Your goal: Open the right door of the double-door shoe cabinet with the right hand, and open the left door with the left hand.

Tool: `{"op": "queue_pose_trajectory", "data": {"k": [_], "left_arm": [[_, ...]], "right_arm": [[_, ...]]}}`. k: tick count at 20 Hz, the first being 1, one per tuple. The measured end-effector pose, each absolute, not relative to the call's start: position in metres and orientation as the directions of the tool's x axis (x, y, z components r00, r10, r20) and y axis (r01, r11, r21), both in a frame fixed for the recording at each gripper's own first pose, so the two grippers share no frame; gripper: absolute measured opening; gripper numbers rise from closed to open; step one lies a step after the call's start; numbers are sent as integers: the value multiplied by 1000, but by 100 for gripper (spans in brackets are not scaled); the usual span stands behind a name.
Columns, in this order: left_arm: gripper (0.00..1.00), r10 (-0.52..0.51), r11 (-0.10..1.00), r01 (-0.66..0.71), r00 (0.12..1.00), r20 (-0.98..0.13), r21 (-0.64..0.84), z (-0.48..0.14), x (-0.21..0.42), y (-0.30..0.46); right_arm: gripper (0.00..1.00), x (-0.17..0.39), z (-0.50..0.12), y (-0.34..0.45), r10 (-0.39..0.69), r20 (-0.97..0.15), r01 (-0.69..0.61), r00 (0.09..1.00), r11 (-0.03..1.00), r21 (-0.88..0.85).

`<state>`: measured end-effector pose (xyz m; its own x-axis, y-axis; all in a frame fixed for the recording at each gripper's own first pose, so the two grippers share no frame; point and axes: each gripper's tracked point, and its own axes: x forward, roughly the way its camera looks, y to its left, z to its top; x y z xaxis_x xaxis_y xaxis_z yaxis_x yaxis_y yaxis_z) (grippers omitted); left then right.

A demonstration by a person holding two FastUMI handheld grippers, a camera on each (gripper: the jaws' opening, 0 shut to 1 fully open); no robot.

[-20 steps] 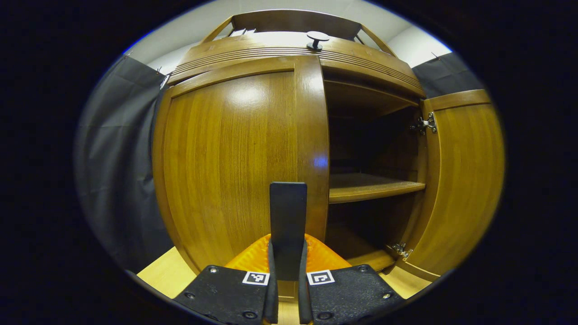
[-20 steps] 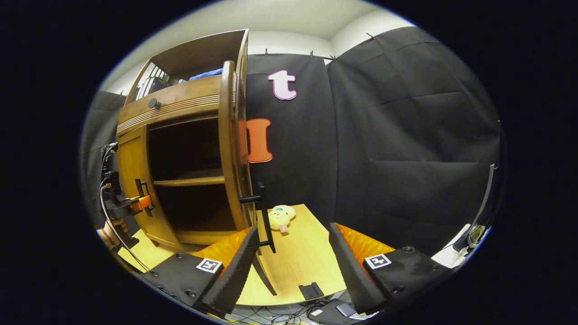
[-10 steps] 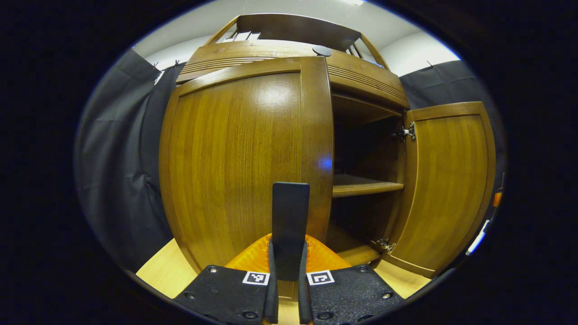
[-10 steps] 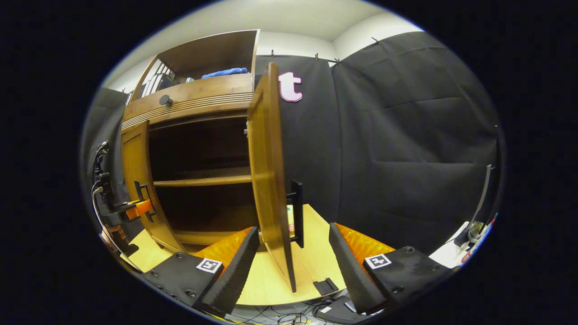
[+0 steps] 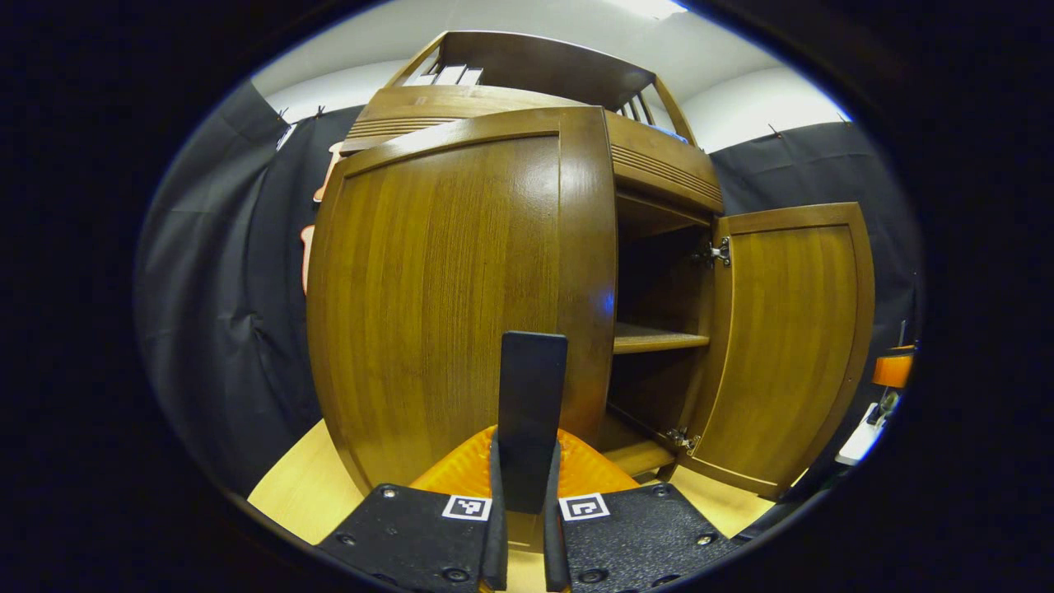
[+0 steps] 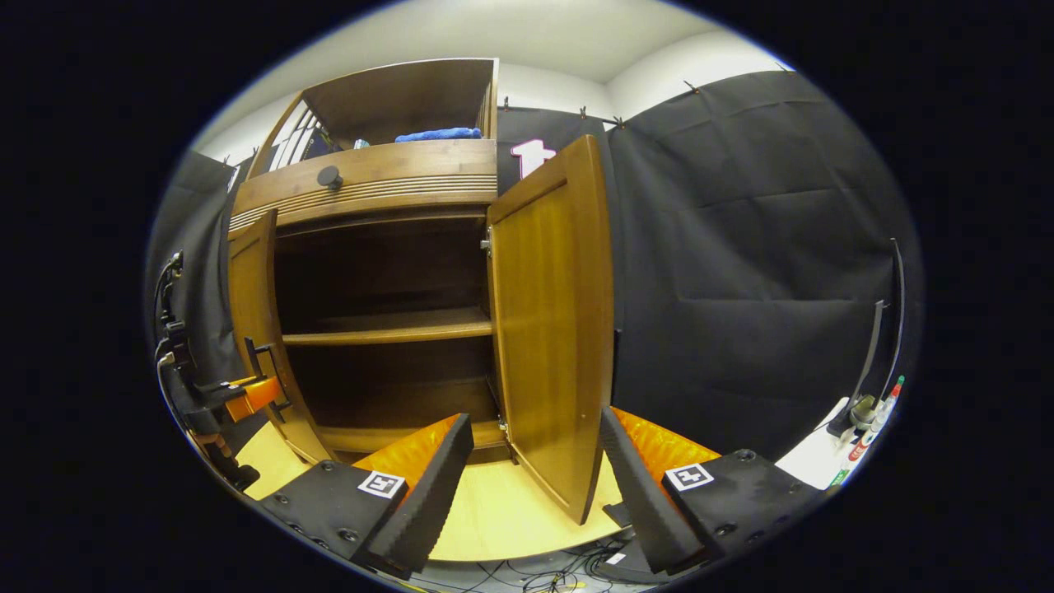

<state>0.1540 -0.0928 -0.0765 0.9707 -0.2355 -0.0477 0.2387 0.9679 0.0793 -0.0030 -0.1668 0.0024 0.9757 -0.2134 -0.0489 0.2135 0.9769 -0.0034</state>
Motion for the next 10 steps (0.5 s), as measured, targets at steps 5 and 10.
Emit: {"op": "queue_pose_trajectory", "data": {"k": [5,10], "left_arm": [[18,-276,957,279,960,-46,78,-73,130,-71],[17,-283,957,286,958,-53,50,-69,117,-54]], "right_arm": [[92,-11,-5,-138,-228,-46,227,973,974,-9],[92,-3,-1,-113,-214,-36,213,976,977,-28]]}}
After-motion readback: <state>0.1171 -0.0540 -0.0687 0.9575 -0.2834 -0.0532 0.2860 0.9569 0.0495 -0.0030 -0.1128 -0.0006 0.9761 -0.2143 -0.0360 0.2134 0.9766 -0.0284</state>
